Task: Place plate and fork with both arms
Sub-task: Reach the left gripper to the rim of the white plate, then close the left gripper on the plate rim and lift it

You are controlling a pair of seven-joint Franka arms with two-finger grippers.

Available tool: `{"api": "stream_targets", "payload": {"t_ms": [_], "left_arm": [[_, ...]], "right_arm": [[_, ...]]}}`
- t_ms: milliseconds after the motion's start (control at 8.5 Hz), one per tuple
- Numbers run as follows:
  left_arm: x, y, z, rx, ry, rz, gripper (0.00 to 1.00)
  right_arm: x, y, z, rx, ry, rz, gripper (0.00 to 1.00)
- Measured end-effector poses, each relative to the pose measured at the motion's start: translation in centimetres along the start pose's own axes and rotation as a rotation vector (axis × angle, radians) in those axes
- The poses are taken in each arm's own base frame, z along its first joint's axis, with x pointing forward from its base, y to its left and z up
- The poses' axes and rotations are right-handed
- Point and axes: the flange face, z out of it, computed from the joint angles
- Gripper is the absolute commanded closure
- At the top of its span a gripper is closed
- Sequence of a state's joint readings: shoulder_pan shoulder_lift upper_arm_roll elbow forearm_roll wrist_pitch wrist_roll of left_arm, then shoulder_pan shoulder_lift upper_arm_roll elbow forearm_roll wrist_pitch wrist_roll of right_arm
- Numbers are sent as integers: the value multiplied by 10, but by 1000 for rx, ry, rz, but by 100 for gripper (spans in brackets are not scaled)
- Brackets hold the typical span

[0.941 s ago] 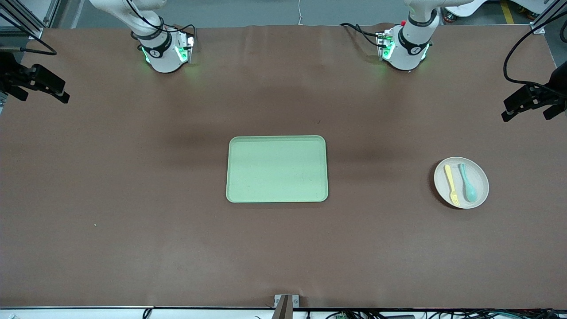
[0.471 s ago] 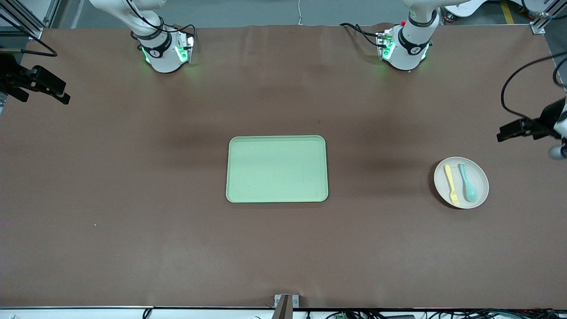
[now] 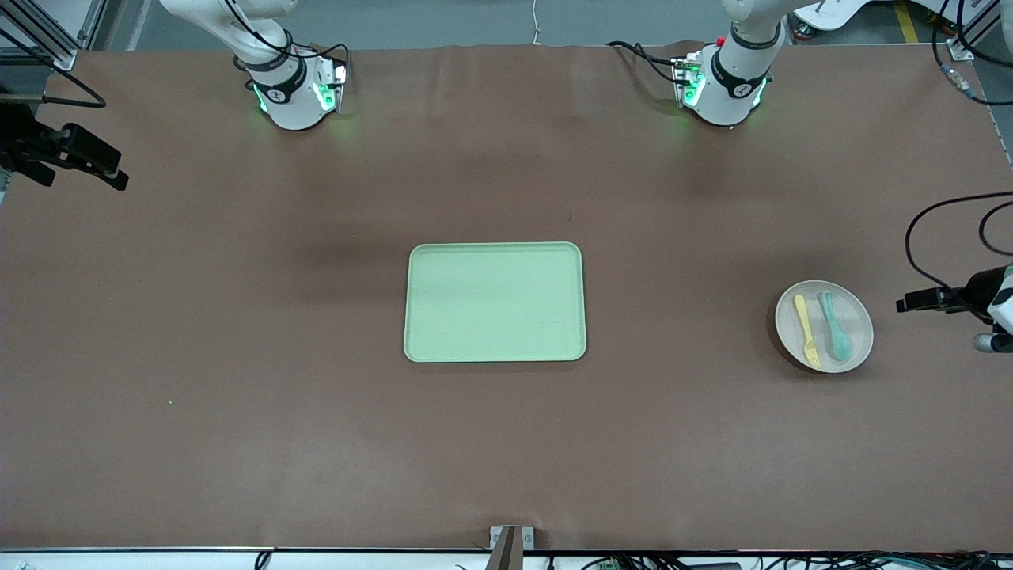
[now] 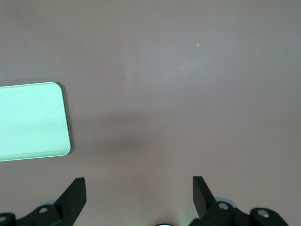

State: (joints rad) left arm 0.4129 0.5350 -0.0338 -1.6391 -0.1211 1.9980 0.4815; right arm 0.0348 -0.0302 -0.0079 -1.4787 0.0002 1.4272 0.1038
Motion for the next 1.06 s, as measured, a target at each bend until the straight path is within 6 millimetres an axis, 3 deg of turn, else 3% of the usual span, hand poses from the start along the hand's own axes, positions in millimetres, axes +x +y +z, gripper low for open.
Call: {"api": "stream_targets", "payload": {"t_ms": [118, 353, 588, 1059], "left_arm": [[2, -18, 32, -45, -8, 17, 12], [8, -27, 67, -82, -29, 27, 32], [11, -29, 81, -95, -37, 22, 50], [13, -32, 93, -101, -21, 12, 67]], "right_arm": [[1, 0, 1, 0, 2, 0, 0], [2, 0, 1, 0, 4, 0, 0], [2, 0, 1, 0, 4, 0, 0], [2, 0, 1, 0, 4, 0, 0]]}}
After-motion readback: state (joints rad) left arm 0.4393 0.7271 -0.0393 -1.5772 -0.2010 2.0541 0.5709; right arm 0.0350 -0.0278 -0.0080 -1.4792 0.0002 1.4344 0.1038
